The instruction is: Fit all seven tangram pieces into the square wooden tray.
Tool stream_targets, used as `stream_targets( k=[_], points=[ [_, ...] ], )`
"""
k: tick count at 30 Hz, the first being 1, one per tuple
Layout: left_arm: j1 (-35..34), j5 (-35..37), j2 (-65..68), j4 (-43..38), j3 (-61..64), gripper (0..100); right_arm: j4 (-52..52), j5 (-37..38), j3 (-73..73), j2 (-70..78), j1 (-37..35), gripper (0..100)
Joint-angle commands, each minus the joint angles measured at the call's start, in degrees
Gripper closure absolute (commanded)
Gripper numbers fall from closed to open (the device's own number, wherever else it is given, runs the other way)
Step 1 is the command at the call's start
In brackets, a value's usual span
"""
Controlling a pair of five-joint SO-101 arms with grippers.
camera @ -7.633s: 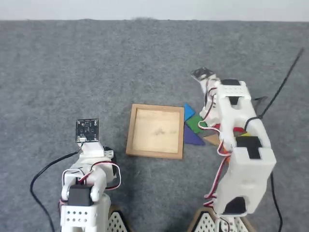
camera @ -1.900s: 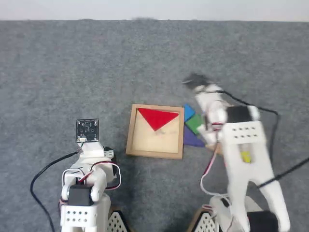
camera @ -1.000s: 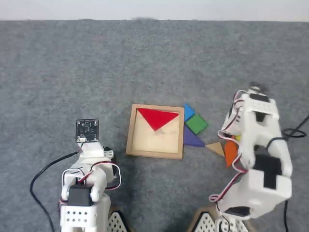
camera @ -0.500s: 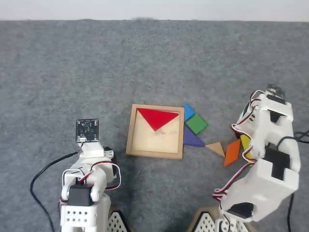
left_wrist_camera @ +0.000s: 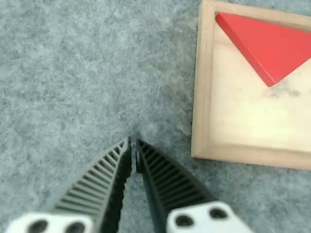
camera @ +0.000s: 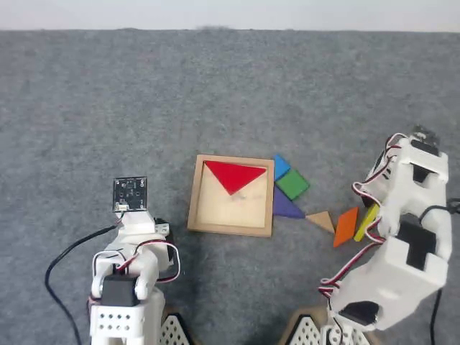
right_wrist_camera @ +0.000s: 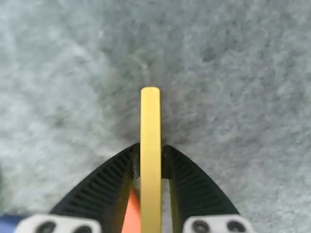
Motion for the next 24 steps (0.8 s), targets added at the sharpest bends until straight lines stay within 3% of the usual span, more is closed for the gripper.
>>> stream_targets(
  k=[1, 5, 16, 24],
  points=[
    [-0.35, -0.62, -1.14, 0.09, -0.66, 99, 3.56, 2.55, -2.37, -7.78, -4.44, 94.1],
    [-0.35, -0.62, -1.14, 0.09, -0.66, 99, 5.41, 2.64, -2.37, -13.14, -9.89, 99.6],
    [-0.35, -0.62, -1.14, 0.09, -0.66, 99, 6.02, 2.81, -2.37, -21.32, -26.86, 99.1],
    [-0.35, -0.62, -1.14, 0.09, -0.66, 99, 0.57, 2.73, -3.96, -21.32, -44.88, 99.1]
  ],
)
